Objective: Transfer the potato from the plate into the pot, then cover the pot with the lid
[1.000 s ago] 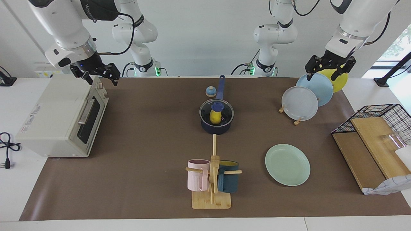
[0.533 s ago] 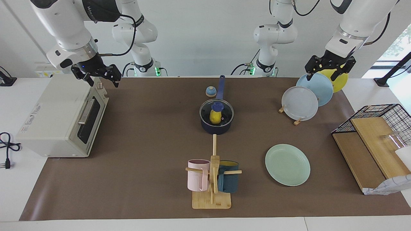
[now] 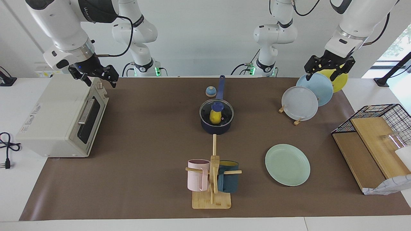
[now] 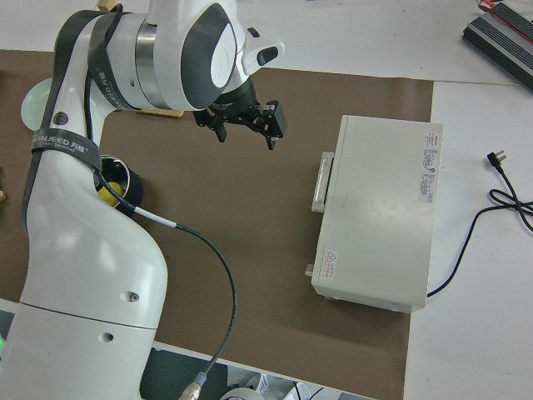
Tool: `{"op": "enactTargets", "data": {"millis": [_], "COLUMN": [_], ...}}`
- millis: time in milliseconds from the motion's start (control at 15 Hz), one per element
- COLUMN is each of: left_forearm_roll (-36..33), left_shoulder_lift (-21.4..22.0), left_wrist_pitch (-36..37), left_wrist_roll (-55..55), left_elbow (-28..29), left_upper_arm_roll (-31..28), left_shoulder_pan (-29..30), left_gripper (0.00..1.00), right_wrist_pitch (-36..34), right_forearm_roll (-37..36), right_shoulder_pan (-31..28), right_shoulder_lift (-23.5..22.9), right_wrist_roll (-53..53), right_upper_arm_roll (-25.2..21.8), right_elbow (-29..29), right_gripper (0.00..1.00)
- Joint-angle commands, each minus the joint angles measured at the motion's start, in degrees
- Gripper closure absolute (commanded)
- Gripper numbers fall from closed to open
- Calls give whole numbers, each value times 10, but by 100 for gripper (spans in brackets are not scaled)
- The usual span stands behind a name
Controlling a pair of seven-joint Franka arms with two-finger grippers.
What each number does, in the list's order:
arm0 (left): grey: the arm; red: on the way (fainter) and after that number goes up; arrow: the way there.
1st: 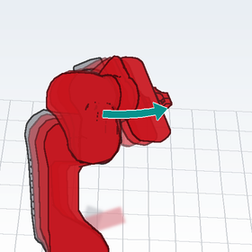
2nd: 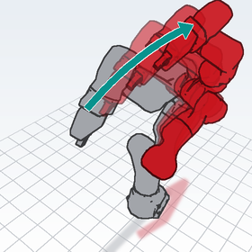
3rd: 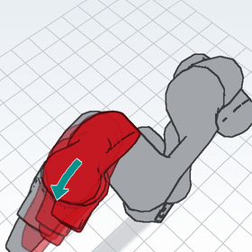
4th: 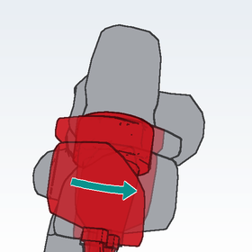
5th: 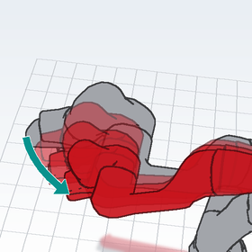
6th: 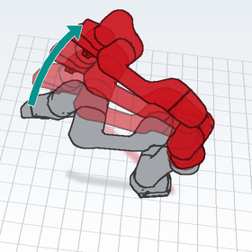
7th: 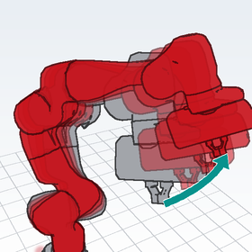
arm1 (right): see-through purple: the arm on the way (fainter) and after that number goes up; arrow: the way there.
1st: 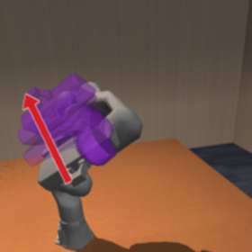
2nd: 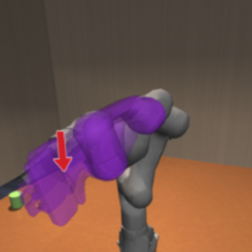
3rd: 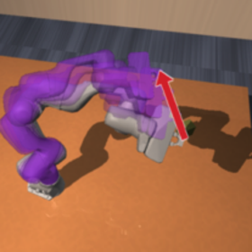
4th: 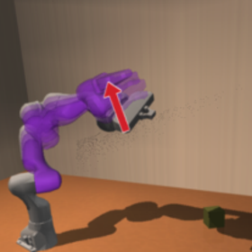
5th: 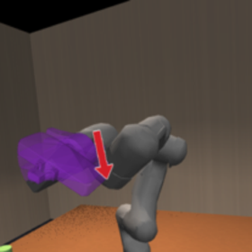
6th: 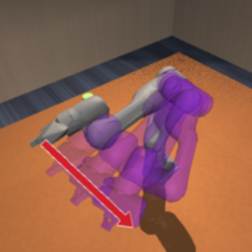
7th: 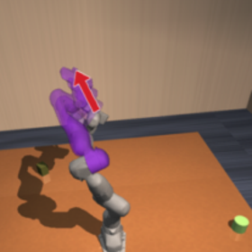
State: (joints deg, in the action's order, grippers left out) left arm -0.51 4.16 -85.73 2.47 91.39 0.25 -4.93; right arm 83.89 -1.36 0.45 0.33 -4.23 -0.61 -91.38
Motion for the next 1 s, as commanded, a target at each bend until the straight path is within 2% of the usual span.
{"op": "enactTargets", "data": {"millis": [0,933], "left_forearm_roll": [9,9], "left_shoulder_lift": [4,4], "left_wrist_pitch": [-4,-3], "left_wrist_roll": [0,0], "left_elbow": [6,5], "left_upper_arm_roll": [-2,-2], "left_shoulder_pan": [2,4], "left_gripper": [0,0], "right_wrist_pitch": [1,3], "right_forearm_roll": [13,10], "right_shoulder_pan": [-10,-12], "right_shoulder_lift": [2,0], "right_wrist_roll": [9,26], "right_upper_arm_roll": [1,-13], "right_elbow": [-6,-1], "right_gripper": [0,0]}}
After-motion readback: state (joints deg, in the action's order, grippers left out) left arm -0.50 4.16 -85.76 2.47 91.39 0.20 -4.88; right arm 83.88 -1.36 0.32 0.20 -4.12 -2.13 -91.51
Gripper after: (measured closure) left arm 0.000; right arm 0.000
